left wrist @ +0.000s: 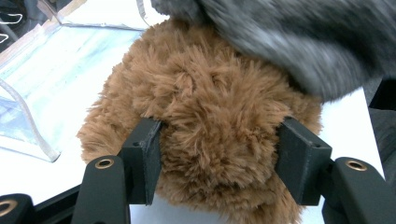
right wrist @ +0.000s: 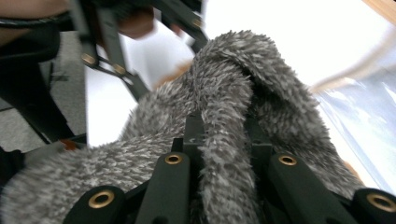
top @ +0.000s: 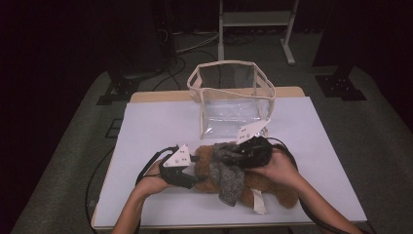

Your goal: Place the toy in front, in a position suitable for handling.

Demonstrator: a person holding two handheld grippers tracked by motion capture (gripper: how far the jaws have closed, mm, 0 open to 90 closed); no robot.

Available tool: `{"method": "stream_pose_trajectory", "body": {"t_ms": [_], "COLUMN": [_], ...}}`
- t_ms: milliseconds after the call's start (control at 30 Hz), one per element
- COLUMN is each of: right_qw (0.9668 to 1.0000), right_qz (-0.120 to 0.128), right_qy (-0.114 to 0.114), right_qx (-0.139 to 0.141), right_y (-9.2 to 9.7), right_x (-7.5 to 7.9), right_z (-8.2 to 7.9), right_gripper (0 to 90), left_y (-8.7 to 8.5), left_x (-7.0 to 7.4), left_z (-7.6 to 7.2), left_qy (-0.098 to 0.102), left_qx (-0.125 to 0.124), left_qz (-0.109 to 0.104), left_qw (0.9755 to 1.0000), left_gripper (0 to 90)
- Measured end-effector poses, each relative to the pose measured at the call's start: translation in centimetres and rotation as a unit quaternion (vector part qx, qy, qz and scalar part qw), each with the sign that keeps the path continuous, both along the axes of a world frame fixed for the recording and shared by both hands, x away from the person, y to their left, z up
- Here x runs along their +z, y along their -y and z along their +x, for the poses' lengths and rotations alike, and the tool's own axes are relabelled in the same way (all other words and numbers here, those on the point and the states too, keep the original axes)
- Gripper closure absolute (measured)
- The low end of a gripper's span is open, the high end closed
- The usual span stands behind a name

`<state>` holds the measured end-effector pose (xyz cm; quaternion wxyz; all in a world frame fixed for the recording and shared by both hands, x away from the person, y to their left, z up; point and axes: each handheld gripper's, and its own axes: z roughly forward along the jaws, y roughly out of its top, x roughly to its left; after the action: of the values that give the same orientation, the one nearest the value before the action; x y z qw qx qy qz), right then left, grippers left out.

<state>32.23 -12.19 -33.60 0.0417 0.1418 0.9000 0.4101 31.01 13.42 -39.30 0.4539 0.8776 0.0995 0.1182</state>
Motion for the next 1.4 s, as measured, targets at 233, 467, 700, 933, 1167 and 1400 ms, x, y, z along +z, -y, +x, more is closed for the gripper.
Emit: {"method": "stream_pose_trajectory", "body": {"t_ms": [233, 467, 700, 933, 1167, 1400], "right_qw": [0.9993, 0.9987, 0.9987, 0.9983, 0.9983, 0.9983], "right_qz": [-0.014, -0.036, -0.027, -0.023, -0.02, -0.002], "right_qy": [0.02, 0.037, 0.043, 0.052, 0.046, 0.045], "right_qx": [0.028, -0.004, -0.005, 0.013, -0.028, -0.037], "right_y": [-2.1, 1.4, 1.2, -0.2, 4.1, 4.0], "right_x": [-0.6, -0.9, -1.3, -1.5, -1.7, -1.0], "right_z": [-1.0, -1.6, -1.9, -2.4, -2.6, -2.1], "right_gripper": [75.3, 75.7, 75.6, 75.6, 75.6, 75.6], "left_y": [-0.5, -0.3, 0.0, -0.2, 0.0, 0.5], "left_x": [-0.3, -0.3, -0.3, -0.3, 0.1, -0.1], "left_z": [0.0, 0.0, 0.1, 0.1, -0.1, -0.3], "left_qy": [-0.001, -0.003, 0.0, 0.0, 0.002, 0.001], "left_qx": [-0.001, 0.0, 0.007, 0.009, 0.003, -0.003], "left_qz": [0.005, 0.002, 0.007, 0.009, 0.006, 0.014], "left_qw": [1.0, 1.0, 0.9999, 0.9999, 1.0, 0.9999], "left_gripper": [37.9, 38.4, 39.3, 38.3, 38.2, 38.3]}}
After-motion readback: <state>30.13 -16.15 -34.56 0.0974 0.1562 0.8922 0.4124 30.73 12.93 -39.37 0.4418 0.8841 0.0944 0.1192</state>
